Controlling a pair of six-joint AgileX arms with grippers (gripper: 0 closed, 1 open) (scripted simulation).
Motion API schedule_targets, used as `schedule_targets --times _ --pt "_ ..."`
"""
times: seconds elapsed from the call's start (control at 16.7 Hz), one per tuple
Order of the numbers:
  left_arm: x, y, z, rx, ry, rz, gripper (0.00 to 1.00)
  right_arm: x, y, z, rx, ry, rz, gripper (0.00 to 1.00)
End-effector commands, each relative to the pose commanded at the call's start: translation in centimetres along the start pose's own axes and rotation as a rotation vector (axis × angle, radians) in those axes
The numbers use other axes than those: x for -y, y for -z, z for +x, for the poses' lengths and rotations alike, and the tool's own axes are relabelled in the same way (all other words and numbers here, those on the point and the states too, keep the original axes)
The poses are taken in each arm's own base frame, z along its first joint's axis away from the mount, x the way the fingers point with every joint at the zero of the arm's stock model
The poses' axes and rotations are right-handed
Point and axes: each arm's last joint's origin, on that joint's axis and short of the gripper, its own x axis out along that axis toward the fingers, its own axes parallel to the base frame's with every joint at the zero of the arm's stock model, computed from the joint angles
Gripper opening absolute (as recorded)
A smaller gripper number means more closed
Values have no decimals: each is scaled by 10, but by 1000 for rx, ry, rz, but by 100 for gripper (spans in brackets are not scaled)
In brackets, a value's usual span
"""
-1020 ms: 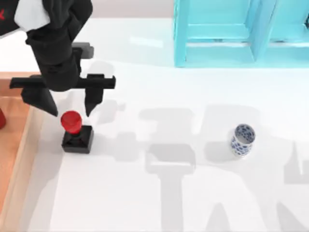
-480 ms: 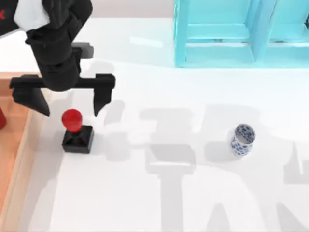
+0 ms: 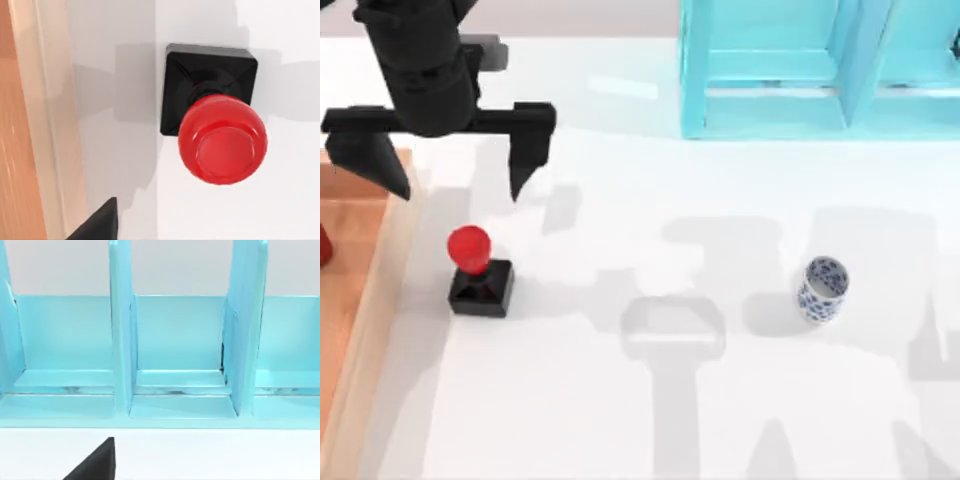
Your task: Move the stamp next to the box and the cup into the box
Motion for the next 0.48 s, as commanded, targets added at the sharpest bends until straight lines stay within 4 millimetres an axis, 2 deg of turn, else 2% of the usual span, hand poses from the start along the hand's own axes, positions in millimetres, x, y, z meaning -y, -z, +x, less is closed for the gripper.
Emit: schedule_targets --times 0.12,0.24,0.48 --pt "-1 2 -26 3 1 -1 100 0 0 0 0 0 0 100" --pt "-2 5 -43 5 1 -1 100 0 0 0 0 0 0 100" --pt "-3 7 -50 6 2 -1 100 0 0 0 0 0 0 100"
